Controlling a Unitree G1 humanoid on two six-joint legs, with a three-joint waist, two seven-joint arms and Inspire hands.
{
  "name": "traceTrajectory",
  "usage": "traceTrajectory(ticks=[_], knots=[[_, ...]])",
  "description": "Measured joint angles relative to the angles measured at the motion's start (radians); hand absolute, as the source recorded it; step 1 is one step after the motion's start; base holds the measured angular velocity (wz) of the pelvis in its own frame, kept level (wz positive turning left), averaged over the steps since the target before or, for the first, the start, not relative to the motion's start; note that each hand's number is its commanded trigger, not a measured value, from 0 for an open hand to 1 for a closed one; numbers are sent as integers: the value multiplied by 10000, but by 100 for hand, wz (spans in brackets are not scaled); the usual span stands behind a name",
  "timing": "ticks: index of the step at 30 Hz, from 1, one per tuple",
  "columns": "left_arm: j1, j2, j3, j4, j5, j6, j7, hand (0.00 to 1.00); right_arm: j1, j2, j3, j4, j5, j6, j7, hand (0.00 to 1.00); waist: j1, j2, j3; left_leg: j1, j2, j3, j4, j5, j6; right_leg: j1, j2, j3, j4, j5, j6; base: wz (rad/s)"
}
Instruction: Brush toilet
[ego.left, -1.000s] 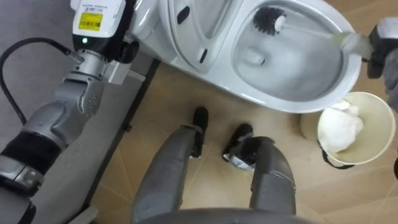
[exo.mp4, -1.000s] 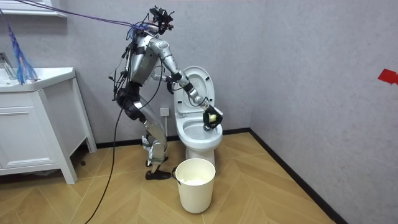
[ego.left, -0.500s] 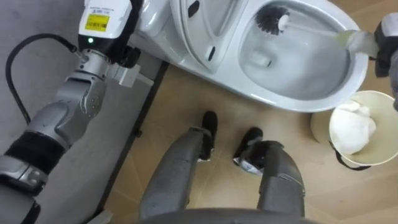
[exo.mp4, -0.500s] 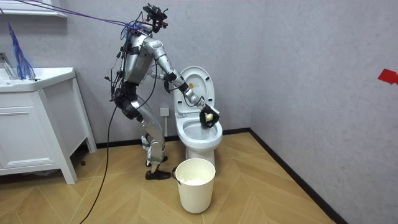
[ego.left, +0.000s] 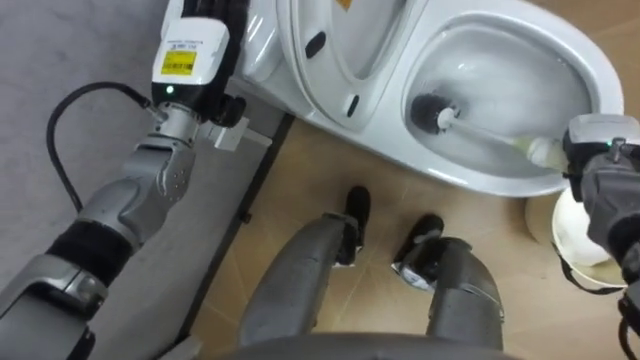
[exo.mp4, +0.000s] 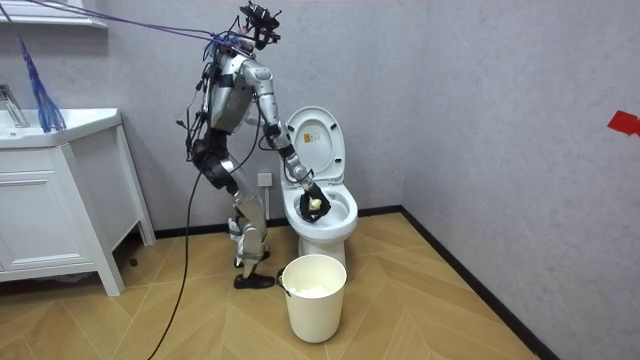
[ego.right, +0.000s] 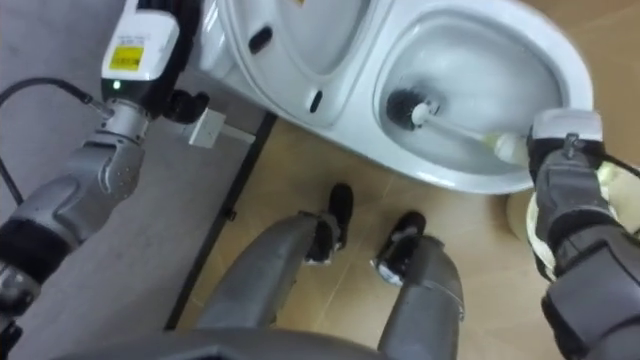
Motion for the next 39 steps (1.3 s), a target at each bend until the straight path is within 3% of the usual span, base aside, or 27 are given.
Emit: traceTrajectory(ticks=[6,9,12,14,17,19,25,27,31,34,37,39], knots=[[208,-3,223,311,-774,-276,-570,0,670,212,-103,-374,-1,-5,372,100,-274,-17,-18,887,30,57,-350,-82,-28,863,103,35,-329,-36,54,-3],[460,0,545,304,-916,-407,-883,0,811,253,-225,-449,-272,-39,538,100,-348,-134,-71,1233,46,96,-505,-96,-58,1173,139,44,-466,-39,58,-5],[885,3,848,318,-965,-543,-1164,0,1197,394,-423,-496,-381,-353,662,100,-452,-509,-196,1822,73,186,-755,-80,-84,1681,170,88,-687,-74,94,-1],[1455,-75,1208,306,-929,-697,-1295,0,1731,417,-612,-561,-659,-733,677,100,-504,-821,-254,2372,99,232,-847,-79,-86,2320,251,97,-1010,-90,136,-5],[2122,-161,1540,268,-925,-802,-1412,0,2423,589,-860,-695,-658,-963,868,100,-505,-1171,-368,3055,158,180,-940,-86,-96,3250,438,29,-1617,-62,212,0],[2446,-302,1604,205,-872,-766,-1525,0,2919,628,-1131,-805,-696,-1073,864,100,-500,-1209,-398,3536,155,82,-1075,-133,-161,3833,551,7,-1961,-51,306,16],[4478,-612,2681,-814,-575,-657,-2015,0,4311,837,-2500,-1567,-1396,-1137,1202,100,-481,-1221,-455,4575,88,-42,-1471,-244,-226,4881,593,-69,-2378,-109,415,3],[4831,-802,3082,-794,-449,-592,-2133,0,4422,976,-2835,-1629,-1561,-1136,1323,100,-502,-1259,-443,4766,55,-152,-1557,-244,-226,5032,584,-72,-2386,-165,408,0],[5435,-999,3260,-807,-457,-493,-2457,0,4854,1382,-3170,-1676,-1540,-1194,1485,100,-500,-1384,-519,5423,8,-453,-1778,-244,-229,5902,715,-248,-2877,-177,437,14],[6190,-1211,3442,-1105,-459,-452,-2614,0,5034,1457,-3267,-1927,-1457,-1224,1702,100,-500,-1439,-548,5681,7,-614,-1816,-281,-288,6300,818,-303,-3206,-144,465,8],[6688,-1352,3501,-1060,-451,-410,-2687,0,5311,1563,-3611,-2054,-1462,-1254,1875,100,-461,-1491,-526,5865,-2,-662,-1892,-282,-291,6628,863,-533,-3441,-94,480,18],[7132,-1617,3834,-805,-448,-388,-2699,0,5400,1704,-3943,-1941,-1511,-1301,1963,100,-365,-1612,-509,6125,-11,-689,-2110,-286,-297,6840,886,-547,-3584,-91,488,0]])
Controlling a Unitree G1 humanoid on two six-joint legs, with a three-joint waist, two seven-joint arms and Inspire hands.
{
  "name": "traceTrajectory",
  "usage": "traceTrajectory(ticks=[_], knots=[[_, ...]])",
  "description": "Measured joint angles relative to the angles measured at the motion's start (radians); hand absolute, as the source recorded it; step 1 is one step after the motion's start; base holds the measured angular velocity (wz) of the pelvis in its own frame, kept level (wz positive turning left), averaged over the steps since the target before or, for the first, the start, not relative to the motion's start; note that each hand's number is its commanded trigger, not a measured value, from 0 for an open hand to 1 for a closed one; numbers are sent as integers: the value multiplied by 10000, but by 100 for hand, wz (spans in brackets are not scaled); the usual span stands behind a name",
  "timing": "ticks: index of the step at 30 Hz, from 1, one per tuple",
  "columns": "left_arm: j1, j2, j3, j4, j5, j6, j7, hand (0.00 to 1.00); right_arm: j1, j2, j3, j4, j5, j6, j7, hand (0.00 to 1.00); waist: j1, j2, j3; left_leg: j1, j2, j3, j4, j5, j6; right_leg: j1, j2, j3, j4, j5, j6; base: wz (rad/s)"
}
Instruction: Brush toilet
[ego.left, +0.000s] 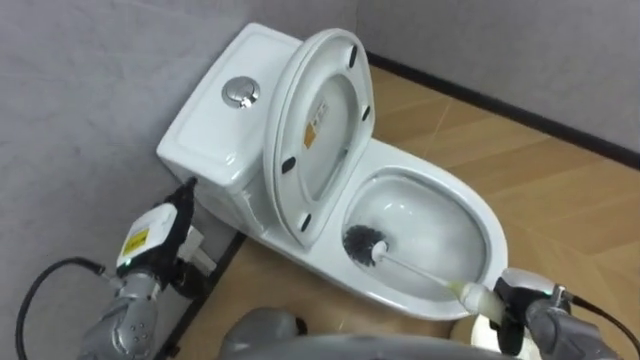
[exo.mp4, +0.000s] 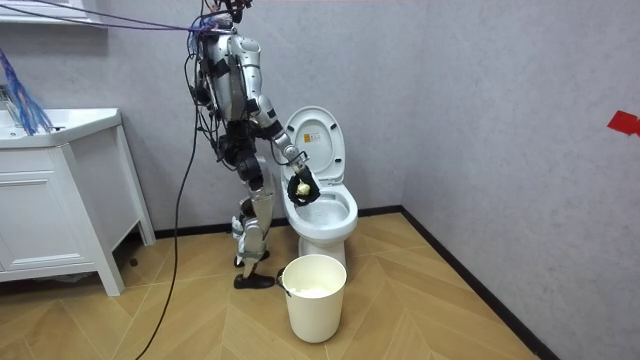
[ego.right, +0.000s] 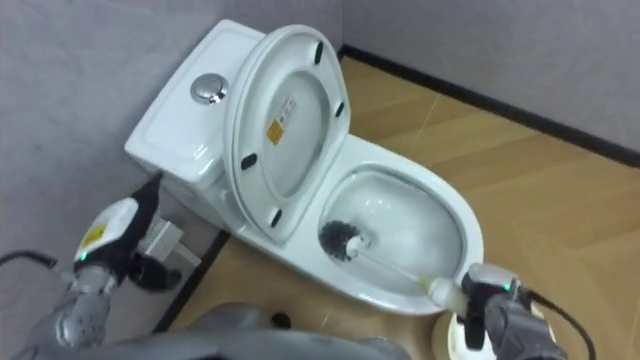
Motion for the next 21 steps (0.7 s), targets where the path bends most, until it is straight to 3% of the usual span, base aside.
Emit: traceTrajectory(ticks=[2,4,6,8,12,16,21], knots=[[615,-222,410,27,-4,139,-3,0,268,179,-450,-11,100,-74,28,100,135,-71,-24,234,-10,-43,-62,-46,-72,199,21,-5,-138,-13,19,-4],[913,-248,547,96,-73,254,-33,0,306,221,-488,-11,261,-81,108,100,197,-85,-25,331,-14,-152,-116,-72,-110,303,56,1,-210,-16,28,0],[897,-386,627,658,-205,293,-35,0,282,267,-654,-9,298,-79,84,100,277,-47,-20,363,0,-155,-170,-92,-139,355,79,-4,-220,-18,25,2],[806,-821,1057,1656,-241,371,-110,0,300,539,-1178,154,523,-84,-67,100,326,8,9,596,-6,-151,-323,-99,-148,575,117,-1,-377,-6,52,4],[833,-1013,1293,2836,-837,717,-343,0,345,692,-1297,254,1330,-93,-246,100,314,-24,4,744,6,-62,-393,-123,-178,656,133,55,-417,-50,63,-2],[768,-1214,1695,4051,-1432,1044,-654,0,369,869,-2097,570,2446,-196,-925,100,104,-25,3,899,19,119,-504,-133,-179,724,145,175,-458,-44,69,-8],[485,-1509,2572,5018,-2200,1360,-845,0,592,925,-3013,824,3335,-418,-1850,100,-208,32,-5,1387,37,513,-898,-134,-178,849,204,713,-514,-35,79,-29]])
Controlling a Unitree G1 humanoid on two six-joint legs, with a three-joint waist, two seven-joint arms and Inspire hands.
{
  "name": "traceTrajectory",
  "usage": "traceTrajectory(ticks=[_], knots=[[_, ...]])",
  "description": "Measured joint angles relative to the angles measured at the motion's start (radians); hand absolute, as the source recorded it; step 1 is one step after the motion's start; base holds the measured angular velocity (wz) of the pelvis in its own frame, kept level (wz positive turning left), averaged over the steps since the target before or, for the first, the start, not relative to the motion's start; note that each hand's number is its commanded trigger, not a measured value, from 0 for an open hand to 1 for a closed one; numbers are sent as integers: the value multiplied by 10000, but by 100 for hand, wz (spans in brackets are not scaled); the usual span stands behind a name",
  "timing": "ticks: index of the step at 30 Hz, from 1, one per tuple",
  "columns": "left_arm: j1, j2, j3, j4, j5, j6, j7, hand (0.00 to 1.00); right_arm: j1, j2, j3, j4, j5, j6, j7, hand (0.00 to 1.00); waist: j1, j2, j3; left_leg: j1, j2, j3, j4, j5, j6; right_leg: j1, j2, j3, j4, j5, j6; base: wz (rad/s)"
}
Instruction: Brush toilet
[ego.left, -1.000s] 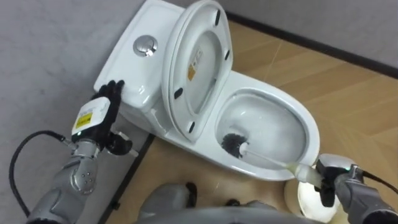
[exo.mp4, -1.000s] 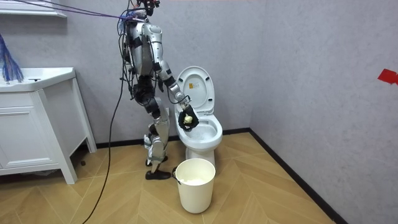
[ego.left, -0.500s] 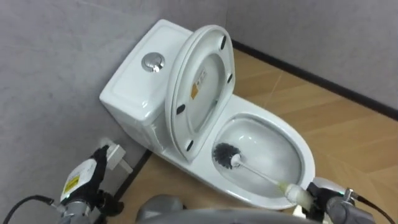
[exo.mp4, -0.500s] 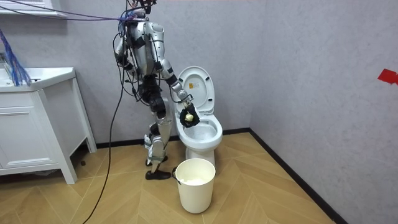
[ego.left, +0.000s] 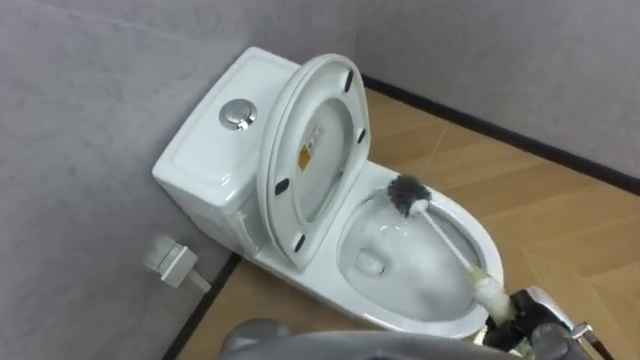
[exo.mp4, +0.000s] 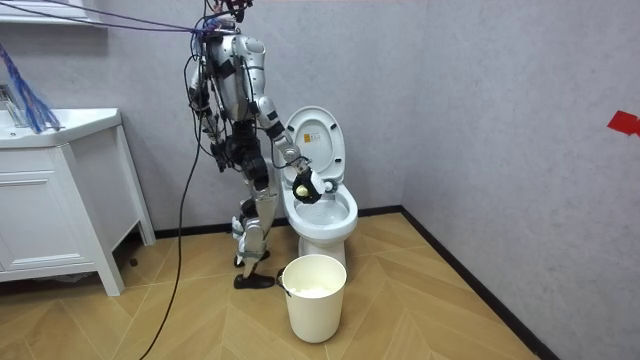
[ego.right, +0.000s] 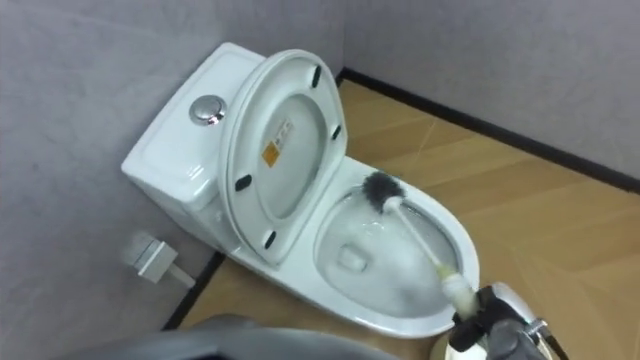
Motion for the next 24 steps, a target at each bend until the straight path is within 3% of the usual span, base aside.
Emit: traceTrajectory(ticks=[2,8,14,15,17,22,23,24], knots=[[-238,-243,427,320,-196,103,-45,0,307,132,-383,52,346,9,-453,100,-91,17,0,315,26,204,-165,-7,10,125,25,395,-19,1,3,-49],[-880,-322,487,494,-641,127,-75,0,825,425,-816,112,685,9,-1088,100,-891,22,-7,651,163,655,-233,-151,-89,154,149,1040,-20,37,-48,-35],[-1544,-465,498,766,-582,156,-170,0,1338,916,-1071,117,1176,21,-1382,100,-1133,101,-24,1163,317,1112,-479,-270,-149,130,331,2083,-16,94,-100,-55],[-1563,-478,490,766,-581,158,-171,0,1351,942,-1083,134,1254,24,-1382,100,-1170,135,-27,1191,343,1129,-473,-332,-161,126,359,2134,-19,104,-110,-44],[-1620,-469,402,769,-578,167,-172,0,1332,1039,-1142,183,1526,19,-1395,100,-1590,195,-36,1266,389,1300,-460,-461,-175,125,416,2275,-23,114,-101,-21],[-1696,-441,197,793,-570,327,-206,0,1303,1200,-1206,622,1818,23,-1470,100,-1893,259,-83,1343,416,1627,-475,-539,-183,94,462,2624,-6,133,-69,-21],[-1729,-437,110,792,-576,389,-213,0,1296,1240,-1200,806,1817,28,-1491,81,-1962,265,-84,1324,419,1717,-475,-541,-180,51,462,2661,13,136,-65,-8],[-1720,-437,66,793,-580,396,-219,0,1292,1259,-1197,888,1817,33,-1490,0,-1985,267,-83,1320,423,1760,-475,-541,-180,23,462,2683,29,136,-64,-11]])
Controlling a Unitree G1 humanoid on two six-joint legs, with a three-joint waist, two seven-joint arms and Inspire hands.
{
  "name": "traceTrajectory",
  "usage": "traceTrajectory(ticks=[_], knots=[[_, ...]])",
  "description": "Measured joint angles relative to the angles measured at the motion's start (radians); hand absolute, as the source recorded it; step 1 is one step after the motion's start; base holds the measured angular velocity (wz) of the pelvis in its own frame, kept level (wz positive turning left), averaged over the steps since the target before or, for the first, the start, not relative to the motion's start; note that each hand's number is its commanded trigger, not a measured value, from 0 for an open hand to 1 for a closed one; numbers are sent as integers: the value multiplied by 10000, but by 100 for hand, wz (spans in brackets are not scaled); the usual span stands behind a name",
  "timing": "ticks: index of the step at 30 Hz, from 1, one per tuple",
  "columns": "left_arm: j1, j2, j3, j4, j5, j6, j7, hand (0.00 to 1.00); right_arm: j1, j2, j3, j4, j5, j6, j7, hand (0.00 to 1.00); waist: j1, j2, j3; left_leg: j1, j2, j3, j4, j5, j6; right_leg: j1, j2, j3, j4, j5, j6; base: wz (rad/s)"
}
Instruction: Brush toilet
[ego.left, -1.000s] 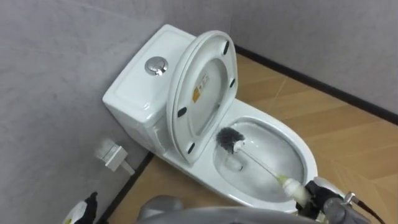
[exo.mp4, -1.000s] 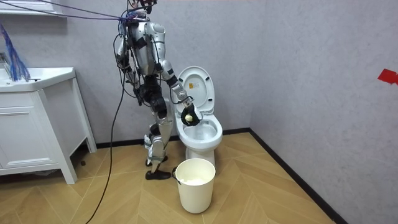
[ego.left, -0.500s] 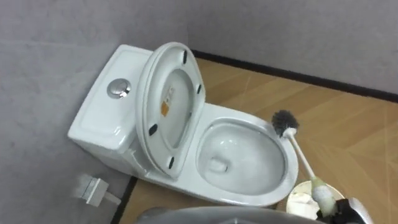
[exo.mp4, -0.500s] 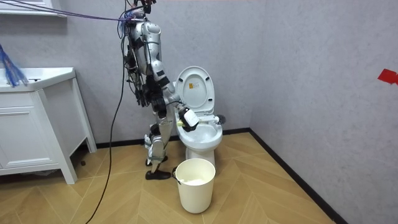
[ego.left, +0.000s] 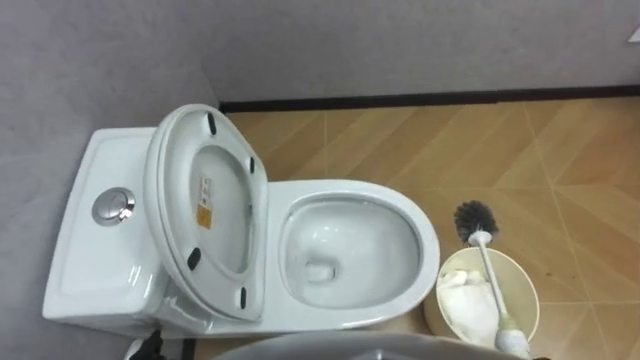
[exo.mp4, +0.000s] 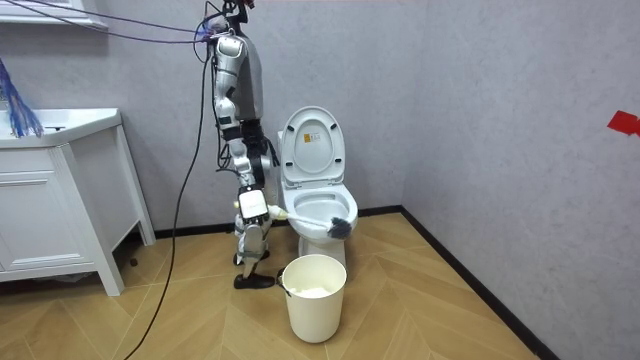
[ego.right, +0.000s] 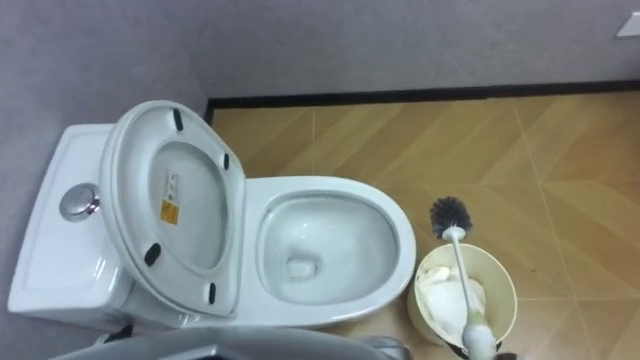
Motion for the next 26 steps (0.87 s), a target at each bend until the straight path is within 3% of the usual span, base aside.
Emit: traceTrajectory(ticks=[13,18,26], knots=[[-51,-13,-437,408,-10,131,15,0,-360,119,-6,685,886,248,20,0,-124,45,40,-58,7,38,-6,-45,47,-219,32,228,130,8,40,-4],[82,-19,-453,547,28,412,-80,0,-384,128,11,830,1301,666,112,0,-77,62,40,-17,9,30,-2,-45,47,-223,39,253,132,20,54,-1],[498,-32,-440,736,45,752,-379,0,-572,128,13,1584,1310,1114,1210,0,-144,16,20,186,-34,-499,-6,-46,48,195,6,-75,-65,25,64,11]])
